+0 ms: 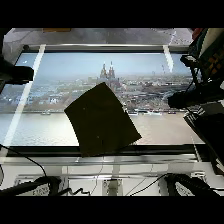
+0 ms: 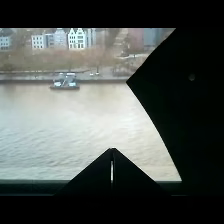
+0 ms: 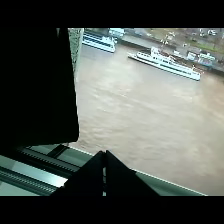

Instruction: Fold the clothes and pants, and hang the long-sleeved shirts on hangers.

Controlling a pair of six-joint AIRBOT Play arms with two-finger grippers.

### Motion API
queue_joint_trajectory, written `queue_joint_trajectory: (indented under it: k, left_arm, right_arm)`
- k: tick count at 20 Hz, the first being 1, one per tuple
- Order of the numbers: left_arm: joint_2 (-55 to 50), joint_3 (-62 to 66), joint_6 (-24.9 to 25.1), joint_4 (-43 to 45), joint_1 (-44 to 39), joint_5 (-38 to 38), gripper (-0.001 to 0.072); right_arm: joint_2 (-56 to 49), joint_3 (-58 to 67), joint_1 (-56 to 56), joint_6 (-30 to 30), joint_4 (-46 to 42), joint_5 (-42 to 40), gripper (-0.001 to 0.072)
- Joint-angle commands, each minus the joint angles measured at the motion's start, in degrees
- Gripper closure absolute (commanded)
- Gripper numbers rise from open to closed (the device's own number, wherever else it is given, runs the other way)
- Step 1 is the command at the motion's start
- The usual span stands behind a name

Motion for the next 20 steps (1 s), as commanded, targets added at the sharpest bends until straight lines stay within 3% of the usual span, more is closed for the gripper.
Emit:
queue_joint_trajectory:
  k: [1, 13, 16, 18, 20]
  left_arm:
    - [0.04, 0.00, 0.00, 0.02, 0.07, 0.02, 0.0678]
    - [0.04, 0.00, 0.00, 0.02, 0.07, 0.02, 0.0678]
    - [0.04, 0.00, 0.00, 0.00, 0.07, 0.04, 0.0678]
    - [0.04, 0.00, 0.00, -0.70, 0.04, 0.28, 0.0678]
    - [0.02, 0.00, -0.02, -1.51, 0.07, 3.13, 0.0678]
  right_arm:
    - [0.02, 0.00, 0.04, 0.02, 0.00, 0.02, 0.0692]
    - [0.02, 0.00, 0.04, 0.00, 0.00, -0.17, 0.0692]
    - [-0.07, -0.07, 0.04, -2.40, -1.51, -9.64, 0.0691]
    - [-0.26, -1.86, 0.04, -4.17, -7.37, -14.38, 0.0692]
    - [-1.60, -6.60, -1.38, -7.41, -11.85, -14.43, 0.0693]
